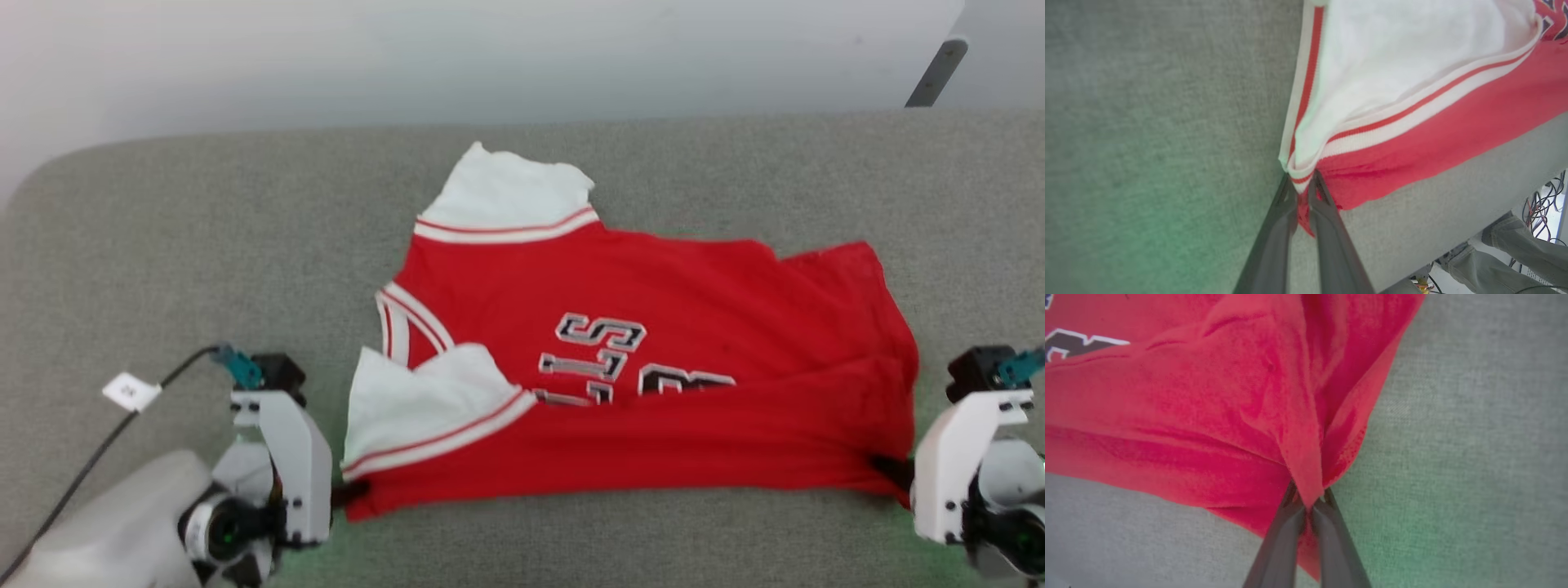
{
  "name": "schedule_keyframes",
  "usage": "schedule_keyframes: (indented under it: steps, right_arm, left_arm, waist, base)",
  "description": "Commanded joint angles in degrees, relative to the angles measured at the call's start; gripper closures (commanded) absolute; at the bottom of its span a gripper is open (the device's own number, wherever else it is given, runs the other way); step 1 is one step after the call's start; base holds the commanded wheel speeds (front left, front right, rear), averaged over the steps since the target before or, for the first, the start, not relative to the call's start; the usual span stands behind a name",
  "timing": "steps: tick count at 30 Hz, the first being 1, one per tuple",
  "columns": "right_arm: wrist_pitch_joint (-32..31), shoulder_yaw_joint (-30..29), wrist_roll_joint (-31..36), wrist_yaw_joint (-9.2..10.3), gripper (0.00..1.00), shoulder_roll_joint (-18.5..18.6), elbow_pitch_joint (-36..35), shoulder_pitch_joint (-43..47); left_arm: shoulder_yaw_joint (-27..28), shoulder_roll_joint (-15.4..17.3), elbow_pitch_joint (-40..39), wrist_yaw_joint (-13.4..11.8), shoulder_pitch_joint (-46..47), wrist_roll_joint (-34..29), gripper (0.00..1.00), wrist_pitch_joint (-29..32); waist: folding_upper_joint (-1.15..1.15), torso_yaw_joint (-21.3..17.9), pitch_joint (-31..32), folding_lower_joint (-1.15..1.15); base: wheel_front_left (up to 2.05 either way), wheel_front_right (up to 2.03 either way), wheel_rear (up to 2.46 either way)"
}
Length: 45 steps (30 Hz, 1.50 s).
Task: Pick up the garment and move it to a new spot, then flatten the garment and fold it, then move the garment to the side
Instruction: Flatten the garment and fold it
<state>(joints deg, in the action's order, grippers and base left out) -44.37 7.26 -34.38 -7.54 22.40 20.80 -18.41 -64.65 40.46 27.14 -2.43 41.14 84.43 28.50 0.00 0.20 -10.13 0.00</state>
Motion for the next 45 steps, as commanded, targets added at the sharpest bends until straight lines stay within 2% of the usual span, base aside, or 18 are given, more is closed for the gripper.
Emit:
schedule_keyframes:
  steps: [1,10,14,16,24,25,26,27,28,29,30,31,32,45]
  right_arm:
    - [-1.0,0.2,-0.2,0.11,1.00,1.4,0.2,2.6]
    - [-5.2,0.2,-1.7,0.12,1.00,6.3,-4.8,8.5]
    - [-6.1,-0.2,-2.1,0.12,1.00,6.8,-6.2,11.2]
    - [-6.0,-0.3,-2.2,0.11,1.00,6.4,-6.5,12.0]
    - [-5.0,1.0,-1.0,0.10,1.00,4.7,-5.5,12.3]
    - [-4.8,1.2,-0.8,0.10,0.86,4.7,-5.4,12.0]
    - [-4.7,1.5,-0.7,0.10,0.70,4.5,-5.2,11.8]
    - [-4.4,1.7,-0.7,0.10,0.56,4.4,-5.2,11.6]
    - [-4.3,1.8,-0.7,0.10,0.09,4.4,-5.2,11.5]
    - [-4.3,2.1,-0.7,0.10,0.00,4.5,-5.3,11.4]
    - [-4.3,2.2,-1.0,0.10,0.00,4.7,-5.4,11.4]
    - [-4.5,2.2,-1.2,0.10,0.00,5.0,-5.6,11.4]
    - [-4.4,2.3,-1.3,0.10,0.00,5.3,-5.8,11.3]
    - [-5.7,0.4,-2.8,0.09,0.00,5.4,-12.4,12.0]
  left_arm:
    - [-2.0,1.2,-1.2,-1.6,-4.1,0.0,1.00,1.5]
    - [-2.4,9.0,-17.0,-10.0,-9.4,1.4,1.00,2.1]
    - [-2.8,10.5,-22.2,-12.7,-12.3,2.1,1.00,0.9]
    - [-3.1,10.4,-23.1,-13.4,-13.4,2.2,1.00,0.3]
    - [-3.7,6.7,-19.0,-12.2,-14.1,0.8,1.00,-2.2]
    - [-3.7,6.3,-18.3,-11.9,-14.1,0.9,1.00,-2.1]
    - [-3.8,5.8,-17.7,-11.6,-14.0,1.0,0.95,-2.1]
    - [-3.9,5.6,-17.2,-11.4,-13.8,0.6,0.80,-2.1]
    - [-3.9,5.5,-16.9,-11.1,-13.5,0.6,0.70,-2.0]
    - [-3.8,5.7,-16.7,-11.1,-13.1,0.4,0.64,-1.8]
    - [-3.8,6.1,-16.5,-11.2,-12.6,0.0,0.44,-1.7]
    - [-3.7,6.6,-16.6,-11.4,-12.2,-0.2,0.15,-1.6]
    - [-3.4,7.1,-16.8,-11.7,-11.9,-0.3,0.00,-1.6]
    - [-2.2,15.0,-29.3,-16.1,-5.4,-3.4,0.00,4.0]
  waist:
    - [0.00,0.1,1.3,0.00]
    - [0.00,0.3,3.8,0.00]
    - [0.00,0.3,4.3,0.00]
    - [0.00,0.2,4.4,0.00]
    - [0.00,-0.1,4.3,0.00]
    - [0.00,-0.2,4.3,0.00]
    - [0.00,-0.2,4.3,0.00]
    - [0.00,-0.3,4.4,0.00]
    - [0.00,-0.3,4.5,0.00]
    - [0.00,-0.4,4.5,0.00]
    - [0.00,-0.4,4.6,0.00]
    - [0.00,-0.5,4.7,0.00]
    - [0.00,-0.6,4.8,0.00]
    - [0.00,-2.6,5.7,0.00]
  base:
    - [0.00,0.00,0.00]
    - [0.00,0.00,0.00]
    - [0.00,0.00,0.00]
    - [0.00,0.00,0.00]
    - [0.00,0.00,0.00]
    - [0.00,0.00,0.00]
    - [0.00,0.00,0.00]
    - [0.00,0.00,0.00]
    - [0.00,0.00,0.00]
    - [0.00,0.00,0.00]
    - [0.00,0.00,0.00]
    - [0.00,0.00,0.00]
    - [0.00,0.00,0.00]
    - [0.00,0.00,0.00]
